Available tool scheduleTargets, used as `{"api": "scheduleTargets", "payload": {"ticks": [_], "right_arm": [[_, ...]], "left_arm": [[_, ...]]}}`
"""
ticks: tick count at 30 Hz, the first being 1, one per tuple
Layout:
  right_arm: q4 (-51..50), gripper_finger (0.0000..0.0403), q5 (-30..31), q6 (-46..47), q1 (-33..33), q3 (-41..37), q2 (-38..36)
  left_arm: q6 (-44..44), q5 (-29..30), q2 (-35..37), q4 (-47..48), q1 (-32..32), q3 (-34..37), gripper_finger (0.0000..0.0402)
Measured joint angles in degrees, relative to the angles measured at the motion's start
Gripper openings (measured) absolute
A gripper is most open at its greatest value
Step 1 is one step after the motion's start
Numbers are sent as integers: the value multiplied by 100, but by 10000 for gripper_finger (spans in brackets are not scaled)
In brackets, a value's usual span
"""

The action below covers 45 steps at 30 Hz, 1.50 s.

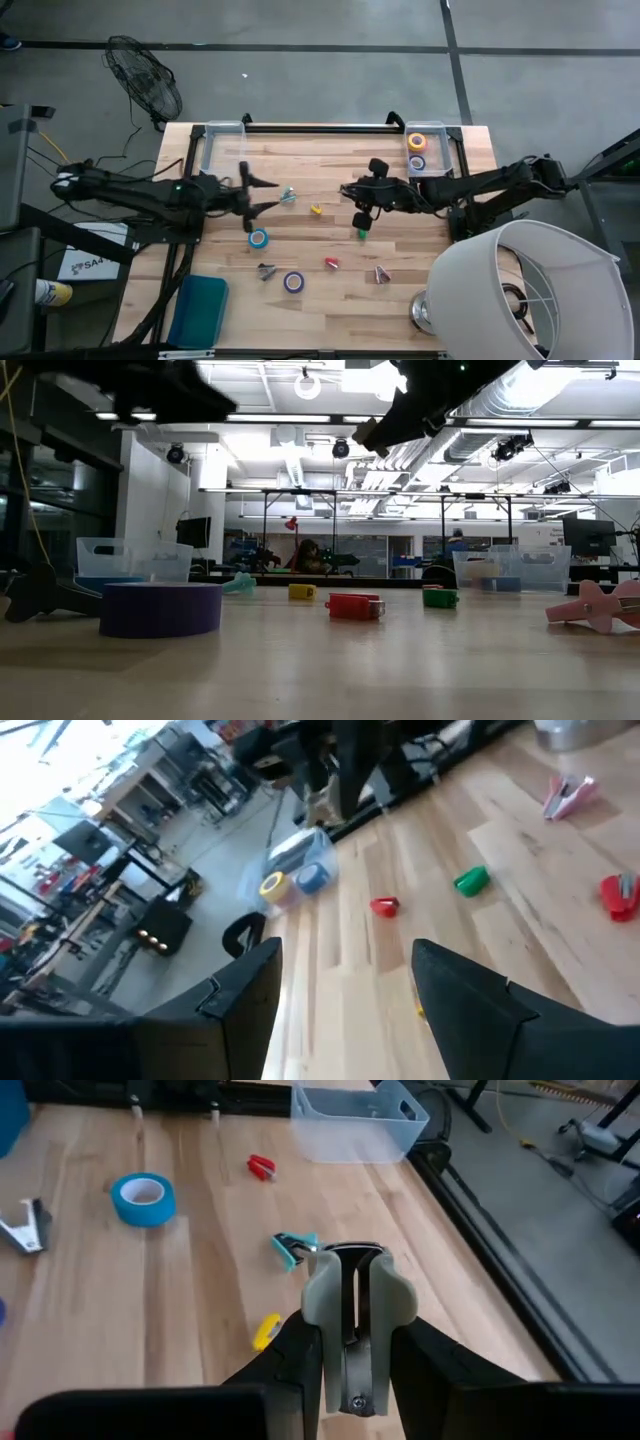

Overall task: Pick and place Stapler, Stapler remover, tape
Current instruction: Put the gray staple remover into the blue bin

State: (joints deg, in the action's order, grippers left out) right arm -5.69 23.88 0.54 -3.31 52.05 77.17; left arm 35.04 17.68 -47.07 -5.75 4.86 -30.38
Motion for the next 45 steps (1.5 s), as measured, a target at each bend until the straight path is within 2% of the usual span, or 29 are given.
{"api": "scheduleTargets", "payload": {"ticks": [7,11,18,34,45], "right_arm": [[0,79,-303,-905,32,0,0],[0,79,-315,-1245,27,0,0],[27,79,-300,-1643,29,0,0],[223,79,-758,-1909,29,0,0],[345,79,-966,-2055,29,0,0]], "left_arm": [[77,285,-1657,443,0,-1528,220],[75,298,-2332,611,0,-2200,220],[74,115,-3105,623,2,-2931,220],[51,137,-4005,584,0,-3582,220],[-99,336,-4142,596,0,-3722,220]]}}
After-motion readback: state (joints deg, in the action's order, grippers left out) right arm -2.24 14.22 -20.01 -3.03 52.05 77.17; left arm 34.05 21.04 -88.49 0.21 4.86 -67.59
